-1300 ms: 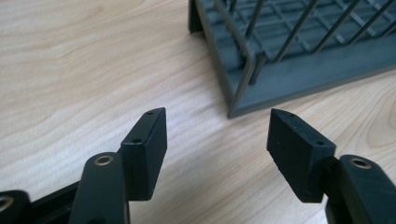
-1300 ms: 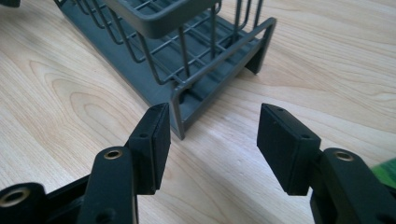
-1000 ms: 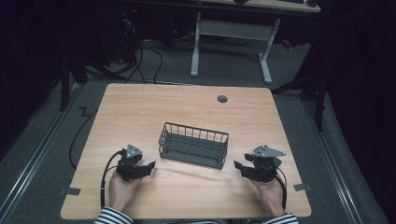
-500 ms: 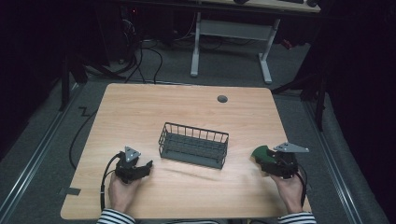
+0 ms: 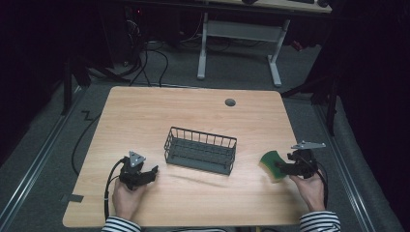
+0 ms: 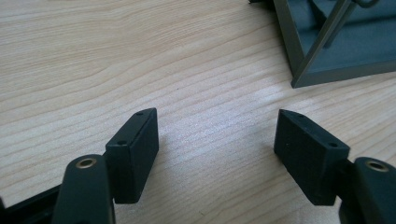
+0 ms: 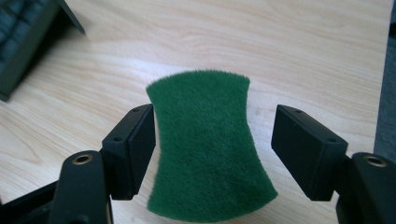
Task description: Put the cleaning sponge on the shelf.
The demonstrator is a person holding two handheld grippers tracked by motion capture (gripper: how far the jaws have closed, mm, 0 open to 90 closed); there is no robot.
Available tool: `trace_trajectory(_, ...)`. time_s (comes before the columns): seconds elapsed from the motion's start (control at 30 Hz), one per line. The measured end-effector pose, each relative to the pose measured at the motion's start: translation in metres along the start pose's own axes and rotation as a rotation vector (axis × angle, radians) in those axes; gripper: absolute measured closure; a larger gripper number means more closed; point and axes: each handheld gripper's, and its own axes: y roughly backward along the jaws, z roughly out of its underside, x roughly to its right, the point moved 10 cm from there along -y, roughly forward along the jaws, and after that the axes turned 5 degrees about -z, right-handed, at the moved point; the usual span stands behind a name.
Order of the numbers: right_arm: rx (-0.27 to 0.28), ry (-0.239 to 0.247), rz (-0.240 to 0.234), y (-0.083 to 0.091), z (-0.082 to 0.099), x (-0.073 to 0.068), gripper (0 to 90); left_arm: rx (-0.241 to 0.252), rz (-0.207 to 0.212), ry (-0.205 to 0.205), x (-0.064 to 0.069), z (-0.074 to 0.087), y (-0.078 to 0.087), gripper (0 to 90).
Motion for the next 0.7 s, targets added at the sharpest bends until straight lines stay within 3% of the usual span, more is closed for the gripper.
trace_trajectory(0.27,-0.12,0.076,0.012,-0.01,-0.002,0.001,25.1,0.0,0.001,0.001,0.0,0.0,0.0,31.4)
trace_trajectory(0.43,-0.175,0.097,0.019,-0.016,-0.002,0.0,22.8,0.0,0.001,0.001,0.0,0.0,0.0,31.5)
trace_trajectory(0.7,-0.221,0.12,0.021,-0.022,-0.002,0.0,21.1,0.001,0.001,0.001,0.0,0.0,0.0,31.5)
